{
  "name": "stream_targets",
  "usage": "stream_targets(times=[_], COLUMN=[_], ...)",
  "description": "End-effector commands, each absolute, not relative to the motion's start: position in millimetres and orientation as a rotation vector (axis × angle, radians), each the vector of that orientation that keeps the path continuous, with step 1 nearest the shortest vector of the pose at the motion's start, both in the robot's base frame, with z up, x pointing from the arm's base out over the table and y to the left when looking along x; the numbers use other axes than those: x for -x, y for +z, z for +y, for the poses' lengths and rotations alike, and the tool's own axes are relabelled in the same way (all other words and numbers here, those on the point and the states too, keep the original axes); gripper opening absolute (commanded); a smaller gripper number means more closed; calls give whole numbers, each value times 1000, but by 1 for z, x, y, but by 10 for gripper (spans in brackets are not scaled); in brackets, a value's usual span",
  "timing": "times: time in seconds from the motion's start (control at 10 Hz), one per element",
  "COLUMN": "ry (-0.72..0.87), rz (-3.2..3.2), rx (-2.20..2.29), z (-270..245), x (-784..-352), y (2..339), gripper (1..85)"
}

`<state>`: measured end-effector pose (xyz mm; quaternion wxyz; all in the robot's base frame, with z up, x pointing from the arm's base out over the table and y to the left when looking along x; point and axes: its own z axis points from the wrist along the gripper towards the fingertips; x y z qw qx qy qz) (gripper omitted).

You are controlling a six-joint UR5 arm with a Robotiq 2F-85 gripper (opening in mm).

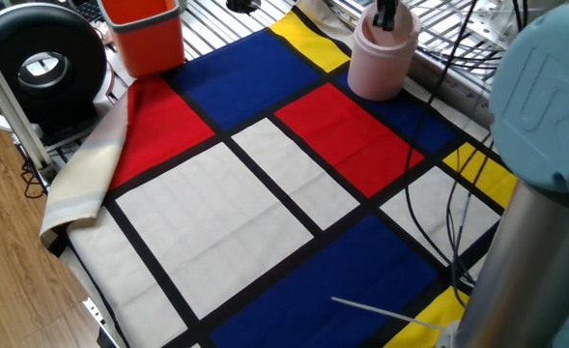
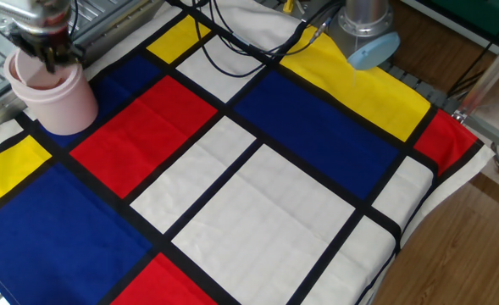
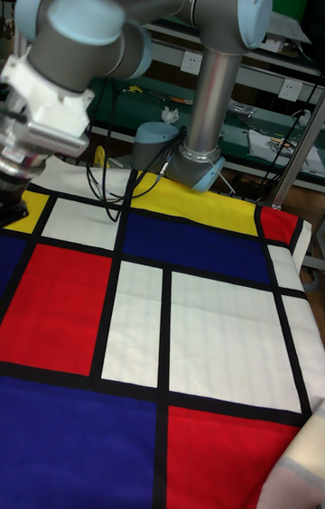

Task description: Put the garbage in the trash can

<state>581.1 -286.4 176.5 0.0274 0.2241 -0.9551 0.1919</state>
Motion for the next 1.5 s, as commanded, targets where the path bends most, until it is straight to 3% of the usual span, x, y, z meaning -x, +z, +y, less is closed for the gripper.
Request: stream_targets(times=[0.0, 0.1, 0.8, 1.4], ry=[536, 487, 557, 798], rz=[-2952, -2973, -2990, -3000], rx=[-592, -560, -700, -814], z=[-257, -243, -273, -322], x=[-569, -567, -592, -621], y=[204, 203, 189, 172], gripper=[10, 10, 10, 10])
